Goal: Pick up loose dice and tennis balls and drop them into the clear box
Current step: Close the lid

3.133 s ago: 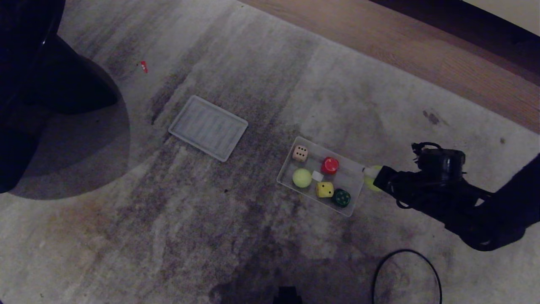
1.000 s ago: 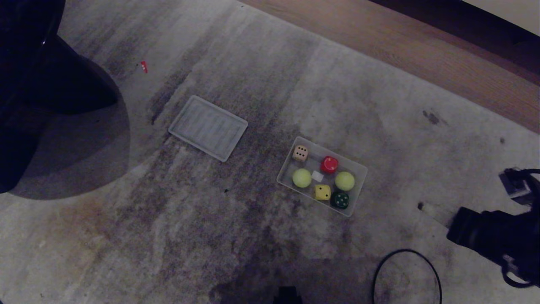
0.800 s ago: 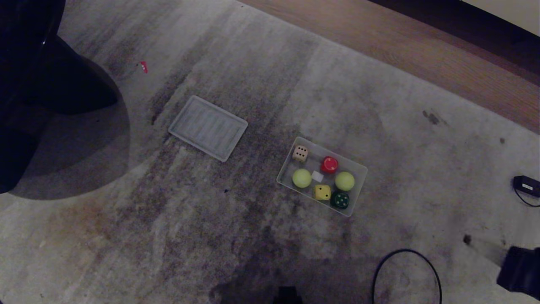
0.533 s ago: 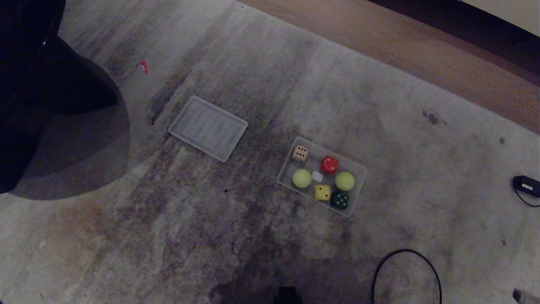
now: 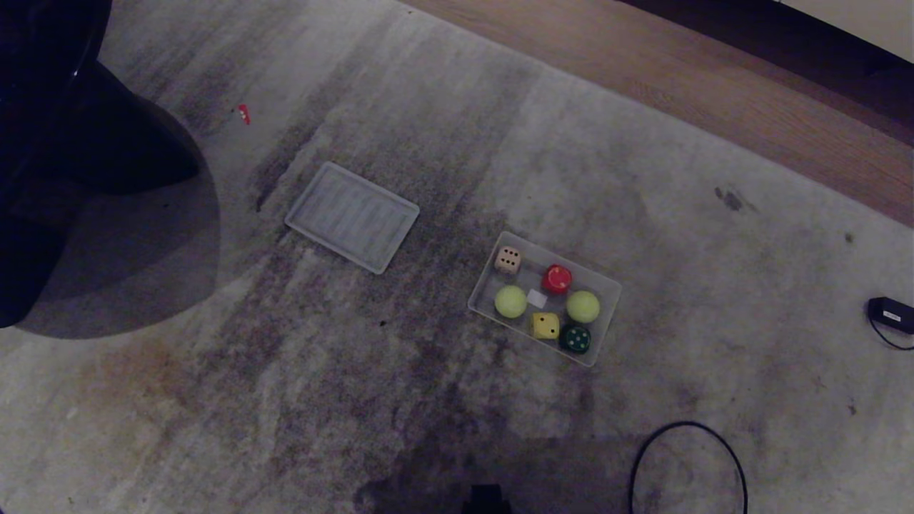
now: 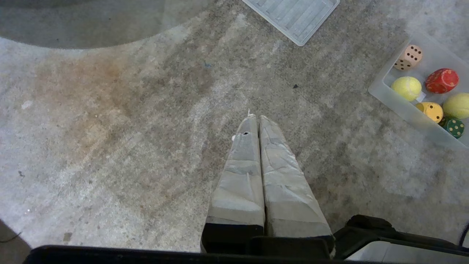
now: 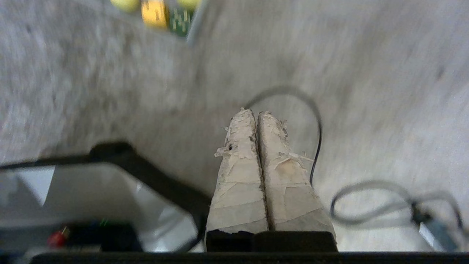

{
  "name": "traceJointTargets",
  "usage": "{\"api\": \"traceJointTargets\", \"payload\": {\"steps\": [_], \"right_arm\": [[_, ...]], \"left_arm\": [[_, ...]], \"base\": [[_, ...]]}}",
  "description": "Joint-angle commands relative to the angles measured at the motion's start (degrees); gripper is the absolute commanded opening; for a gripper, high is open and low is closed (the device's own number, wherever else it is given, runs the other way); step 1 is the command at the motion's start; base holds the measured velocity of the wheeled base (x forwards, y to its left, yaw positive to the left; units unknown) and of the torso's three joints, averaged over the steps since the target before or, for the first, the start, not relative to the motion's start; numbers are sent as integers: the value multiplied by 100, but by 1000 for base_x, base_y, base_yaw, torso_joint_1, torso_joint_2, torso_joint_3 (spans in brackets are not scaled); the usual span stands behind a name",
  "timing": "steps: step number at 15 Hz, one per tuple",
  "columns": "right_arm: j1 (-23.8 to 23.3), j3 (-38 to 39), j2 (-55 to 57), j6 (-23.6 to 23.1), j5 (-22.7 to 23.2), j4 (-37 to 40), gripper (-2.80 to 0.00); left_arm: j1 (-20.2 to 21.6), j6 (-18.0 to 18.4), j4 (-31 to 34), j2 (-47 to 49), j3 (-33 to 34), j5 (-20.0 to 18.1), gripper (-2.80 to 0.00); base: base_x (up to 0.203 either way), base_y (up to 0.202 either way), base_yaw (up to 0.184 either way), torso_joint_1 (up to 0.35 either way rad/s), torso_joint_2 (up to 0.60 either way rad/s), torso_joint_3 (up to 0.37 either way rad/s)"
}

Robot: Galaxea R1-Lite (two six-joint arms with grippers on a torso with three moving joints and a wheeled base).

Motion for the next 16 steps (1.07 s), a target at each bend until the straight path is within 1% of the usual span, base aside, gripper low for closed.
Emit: {"api": "traceJointTargets", "payload": {"steps": [1, 16], "right_arm": [[-14, 43, -269, -25, 9, 58, -280], [-14, 43, -269, -25, 1, 58, -280]], "left_arm": [[0, -6, -2, 6, 9, 6, -280], [0, -15, -4, 6, 9, 6, -280]], "base": [[0, 0, 0, 0, 0, 0], [0, 0, 0, 0, 0, 0]]}}
